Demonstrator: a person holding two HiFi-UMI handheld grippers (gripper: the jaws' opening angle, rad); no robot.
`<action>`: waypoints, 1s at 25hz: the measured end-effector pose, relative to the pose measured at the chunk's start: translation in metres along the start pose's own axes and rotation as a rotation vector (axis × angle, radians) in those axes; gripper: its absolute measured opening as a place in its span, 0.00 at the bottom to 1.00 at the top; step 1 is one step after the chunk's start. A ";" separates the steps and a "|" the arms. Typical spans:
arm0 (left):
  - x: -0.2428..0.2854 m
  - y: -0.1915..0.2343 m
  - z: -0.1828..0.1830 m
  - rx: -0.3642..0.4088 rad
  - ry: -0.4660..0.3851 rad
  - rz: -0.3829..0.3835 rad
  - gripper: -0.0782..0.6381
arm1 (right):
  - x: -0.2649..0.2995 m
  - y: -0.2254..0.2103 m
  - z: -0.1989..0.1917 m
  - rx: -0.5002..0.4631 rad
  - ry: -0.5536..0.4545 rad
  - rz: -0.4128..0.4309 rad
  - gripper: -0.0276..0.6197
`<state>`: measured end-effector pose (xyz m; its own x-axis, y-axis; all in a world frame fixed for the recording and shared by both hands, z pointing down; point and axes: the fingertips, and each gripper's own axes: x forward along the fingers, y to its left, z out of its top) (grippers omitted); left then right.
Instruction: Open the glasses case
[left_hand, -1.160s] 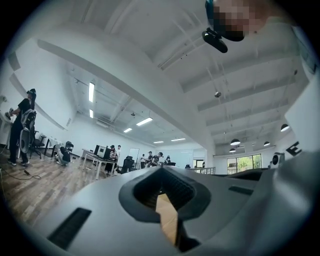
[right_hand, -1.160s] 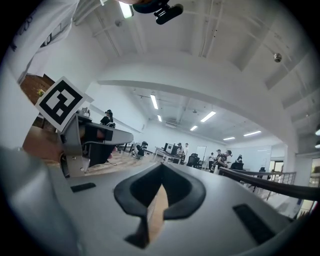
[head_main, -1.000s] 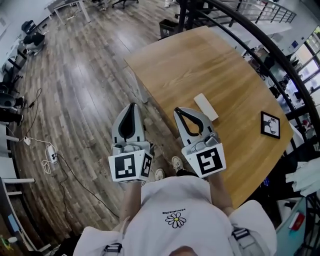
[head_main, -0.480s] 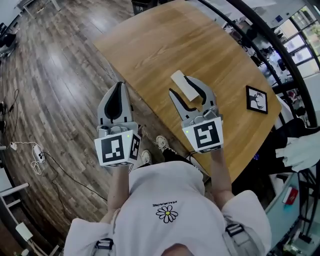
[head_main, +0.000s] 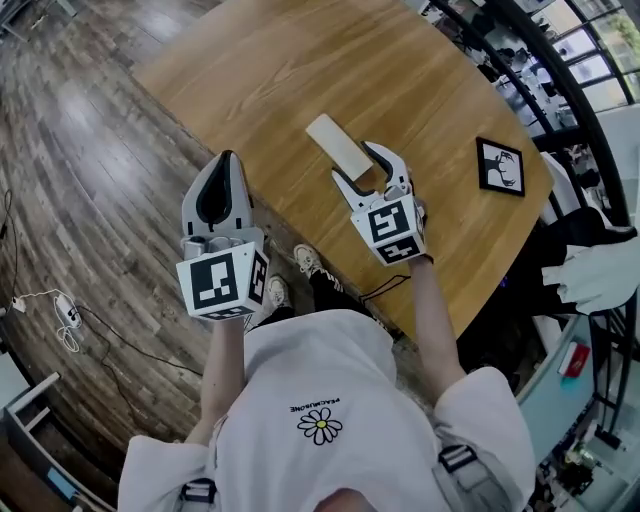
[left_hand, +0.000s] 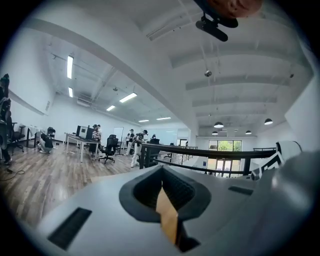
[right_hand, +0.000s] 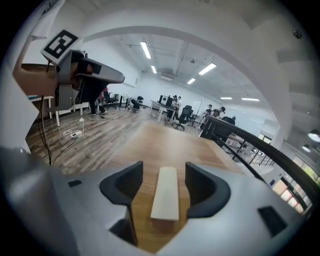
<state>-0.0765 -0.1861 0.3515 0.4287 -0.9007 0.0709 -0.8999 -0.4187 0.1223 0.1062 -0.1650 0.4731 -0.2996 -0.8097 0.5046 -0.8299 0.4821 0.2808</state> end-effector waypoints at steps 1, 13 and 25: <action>0.003 -0.001 -0.005 0.000 0.013 -0.001 0.13 | 0.006 0.000 -0.012 0.001 0.031 0.004 0.43; 0.066 -0.019 -0.082 0.046 0.192 -0.041 0.13 | 0.043 -0.007 -0.094 0.018 0.211 0.067 0.43; 0.113 -0.043 -0.163 0.090 0.422 -0.131 0.20 | 0.056 -0.007 -0.123 0.040 0.256 0.101 0.43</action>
<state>0.0235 -0.2506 0.5156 0.5181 -0.7209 0.4604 -0.8311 -0.5516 0.0716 0.1528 -0.1722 0.5993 -0.2573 -0.6451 0.7195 -0.8215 0.5381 0.1887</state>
